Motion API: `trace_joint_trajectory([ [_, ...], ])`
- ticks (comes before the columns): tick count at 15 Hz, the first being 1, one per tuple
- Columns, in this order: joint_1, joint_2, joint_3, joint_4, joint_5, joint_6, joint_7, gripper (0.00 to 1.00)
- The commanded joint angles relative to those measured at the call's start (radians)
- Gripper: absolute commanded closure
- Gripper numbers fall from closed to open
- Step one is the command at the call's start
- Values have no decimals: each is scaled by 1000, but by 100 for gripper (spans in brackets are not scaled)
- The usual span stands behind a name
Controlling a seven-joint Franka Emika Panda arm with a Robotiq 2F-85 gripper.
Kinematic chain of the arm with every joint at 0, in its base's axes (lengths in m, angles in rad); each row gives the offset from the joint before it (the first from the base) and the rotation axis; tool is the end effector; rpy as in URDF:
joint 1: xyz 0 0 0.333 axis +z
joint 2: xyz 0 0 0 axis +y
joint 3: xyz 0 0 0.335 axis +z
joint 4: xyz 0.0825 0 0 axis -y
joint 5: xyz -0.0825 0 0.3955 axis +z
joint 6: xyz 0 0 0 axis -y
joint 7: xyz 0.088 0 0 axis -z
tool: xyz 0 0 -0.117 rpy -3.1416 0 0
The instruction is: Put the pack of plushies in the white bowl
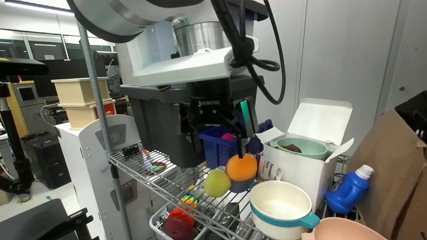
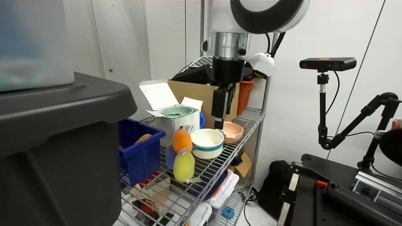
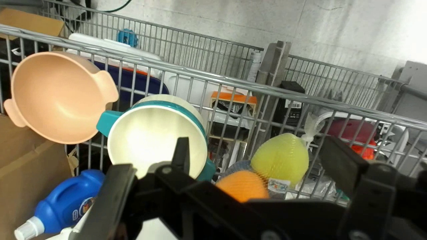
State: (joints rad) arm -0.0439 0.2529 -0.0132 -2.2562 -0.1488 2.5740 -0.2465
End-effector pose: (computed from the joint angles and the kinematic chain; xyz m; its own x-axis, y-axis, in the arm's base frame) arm 0.5585 -0.0303 0.2554 0.9503 0.3093 0.0350 0.3045 -0.9470 0.1026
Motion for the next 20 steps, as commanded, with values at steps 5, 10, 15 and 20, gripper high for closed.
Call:
trace_joint_trajectory([
  [5, -5, 0, 2, 14, 7, -24, -19, 0],
  [10, 23, 26, -17, 6, -69, 23, 54, 0],
  [15, 85, 89, -63, 11, -171, 206, 251, 0],
  [20, 220, 189, -184, 59, -281, 337, 458, 0],
])
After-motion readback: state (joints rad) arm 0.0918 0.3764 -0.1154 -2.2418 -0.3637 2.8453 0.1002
